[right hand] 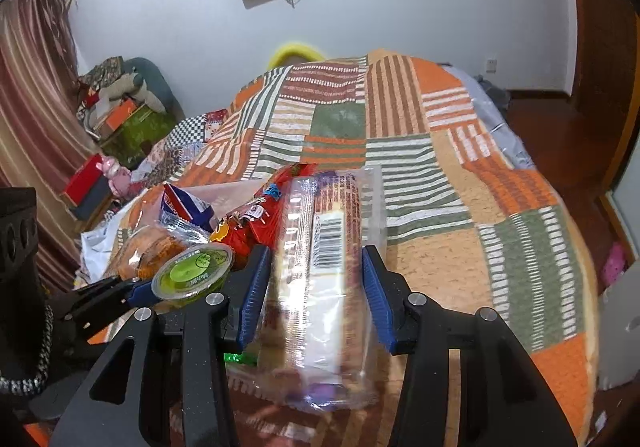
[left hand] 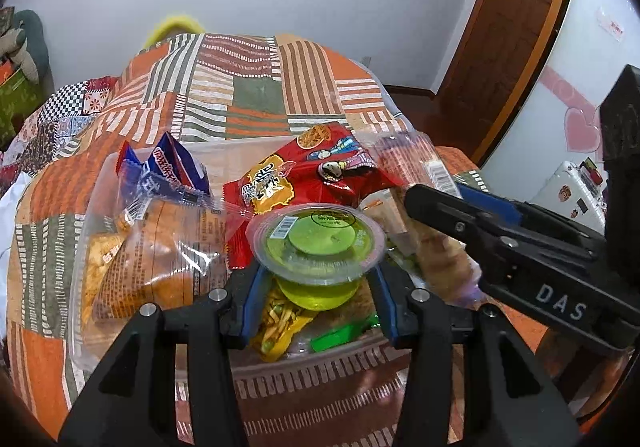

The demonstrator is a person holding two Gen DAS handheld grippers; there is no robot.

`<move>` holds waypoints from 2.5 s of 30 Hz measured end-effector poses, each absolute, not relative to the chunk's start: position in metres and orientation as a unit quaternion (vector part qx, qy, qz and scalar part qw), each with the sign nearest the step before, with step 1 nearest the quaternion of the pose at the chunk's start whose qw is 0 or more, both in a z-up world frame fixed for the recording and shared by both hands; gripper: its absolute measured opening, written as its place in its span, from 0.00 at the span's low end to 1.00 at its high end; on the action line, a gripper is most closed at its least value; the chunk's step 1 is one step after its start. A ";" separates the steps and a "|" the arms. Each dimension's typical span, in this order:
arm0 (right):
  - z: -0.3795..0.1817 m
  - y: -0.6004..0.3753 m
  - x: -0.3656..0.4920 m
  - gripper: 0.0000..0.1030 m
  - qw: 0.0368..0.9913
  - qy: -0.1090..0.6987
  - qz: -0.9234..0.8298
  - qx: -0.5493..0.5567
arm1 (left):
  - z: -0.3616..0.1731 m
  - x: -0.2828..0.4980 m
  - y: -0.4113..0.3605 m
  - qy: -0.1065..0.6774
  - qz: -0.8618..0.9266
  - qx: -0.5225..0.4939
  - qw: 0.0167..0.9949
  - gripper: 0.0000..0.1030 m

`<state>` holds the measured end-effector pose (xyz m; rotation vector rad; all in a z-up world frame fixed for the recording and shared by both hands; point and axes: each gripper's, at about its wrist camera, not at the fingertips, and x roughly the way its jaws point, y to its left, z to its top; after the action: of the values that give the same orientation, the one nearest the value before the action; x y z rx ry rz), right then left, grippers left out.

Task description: Organize snacks

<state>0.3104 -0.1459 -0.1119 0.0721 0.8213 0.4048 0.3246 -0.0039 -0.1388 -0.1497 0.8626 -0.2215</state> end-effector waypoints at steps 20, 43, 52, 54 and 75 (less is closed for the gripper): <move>-0.009 -0.159 0.207 0.58 0.939 0.259 0.226 0.025 | -0.008 0.206 0.024 0.253 -0.088 -0.073 0.961 0.56; 0.022 -0.149 0.139 1.00 0.964 0.161 0.209 0.004 | 0.036 0.103 0.016 0.143 -0.035 -0.027 0.989 0.95; 0.021 -0.152 0.132 1.00 0.964 0.165 0.209 -0.002 | 0.030 0.100 0.021 0.145 -0.029 -0.032 0.989 0.98; 0.021 -0.153 0.131 1.00 0.964 0.165 0.210 -0.001 | 0.029 0.101 0.020 0.145 -0.028 -0.030 0.989 0.98; 0.019 -0.156 0.129 1.00 0.963 0.171 0.210 0.002 | 0.025 0.103 0.023 0.150 -0.025 -0.033 0.988 1.00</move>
<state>0.1295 -0.1560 0.0186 0.0046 0.3463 0.4252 0.1032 0.0226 0.0251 -0.0671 0.3003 -0.0508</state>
